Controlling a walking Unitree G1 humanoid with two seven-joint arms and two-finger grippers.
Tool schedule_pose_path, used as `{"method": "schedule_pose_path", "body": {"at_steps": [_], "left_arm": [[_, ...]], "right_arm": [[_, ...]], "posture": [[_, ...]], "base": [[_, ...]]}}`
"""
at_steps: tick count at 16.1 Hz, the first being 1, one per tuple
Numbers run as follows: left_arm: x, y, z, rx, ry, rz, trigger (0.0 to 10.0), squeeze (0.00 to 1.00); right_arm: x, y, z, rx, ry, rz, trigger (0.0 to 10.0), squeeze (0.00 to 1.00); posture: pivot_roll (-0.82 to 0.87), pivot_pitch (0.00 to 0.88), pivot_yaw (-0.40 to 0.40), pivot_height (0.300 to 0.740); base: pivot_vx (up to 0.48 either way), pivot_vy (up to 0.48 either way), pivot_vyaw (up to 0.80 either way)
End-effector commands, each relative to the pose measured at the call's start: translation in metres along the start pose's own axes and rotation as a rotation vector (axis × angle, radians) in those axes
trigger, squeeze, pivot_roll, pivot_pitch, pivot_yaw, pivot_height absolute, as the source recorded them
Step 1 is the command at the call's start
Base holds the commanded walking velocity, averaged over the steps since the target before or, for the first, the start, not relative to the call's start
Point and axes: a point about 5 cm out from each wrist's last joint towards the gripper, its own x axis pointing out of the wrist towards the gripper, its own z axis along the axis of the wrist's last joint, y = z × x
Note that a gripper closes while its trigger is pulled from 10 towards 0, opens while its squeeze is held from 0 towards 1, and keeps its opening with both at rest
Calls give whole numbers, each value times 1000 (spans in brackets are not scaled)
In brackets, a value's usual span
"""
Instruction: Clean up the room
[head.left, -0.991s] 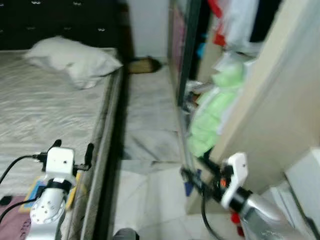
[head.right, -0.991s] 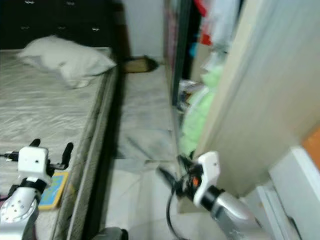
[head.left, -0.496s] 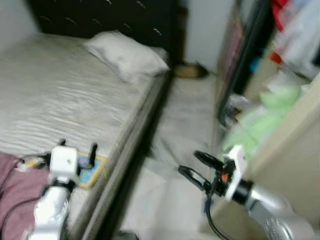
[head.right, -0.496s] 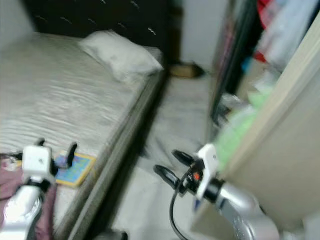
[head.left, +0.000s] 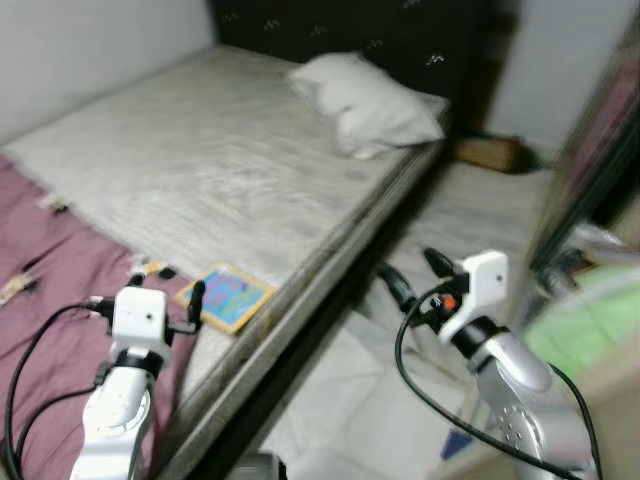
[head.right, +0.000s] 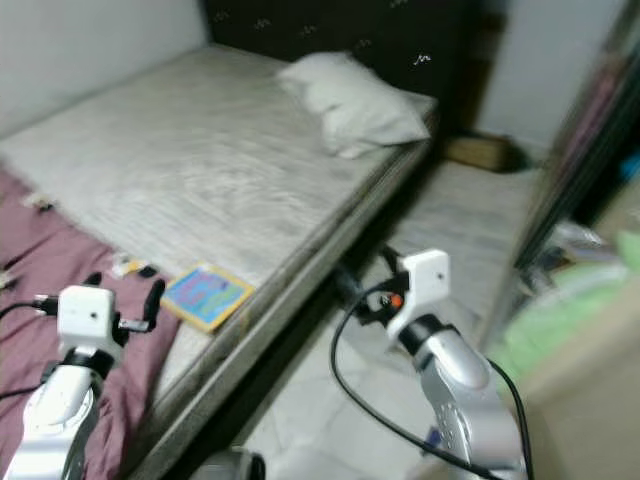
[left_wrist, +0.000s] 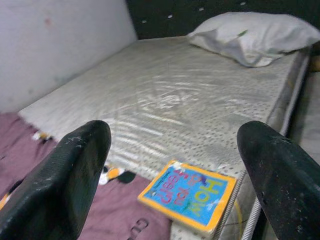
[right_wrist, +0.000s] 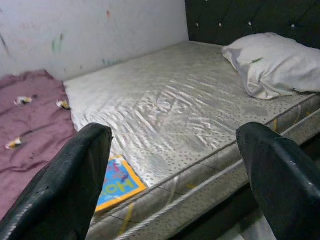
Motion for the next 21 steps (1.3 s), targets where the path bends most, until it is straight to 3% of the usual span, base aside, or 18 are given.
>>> {"method": "schedule_pose_path", "body": {"at_steps": [1,21], "left_arm": [[1,5,0,13,8,20,10000,0],[9,-2,5,-13,-32,-40,10000,0]], "right_arm": [[5,6,3,-10,-31,-12,10000,0],[3,7,-4,-26,-54,-81,10000,0]], "posture": [[-60,35,8,740],[-60,20,13,740]], "base": [[0,0,794],[0,0,779]]}}
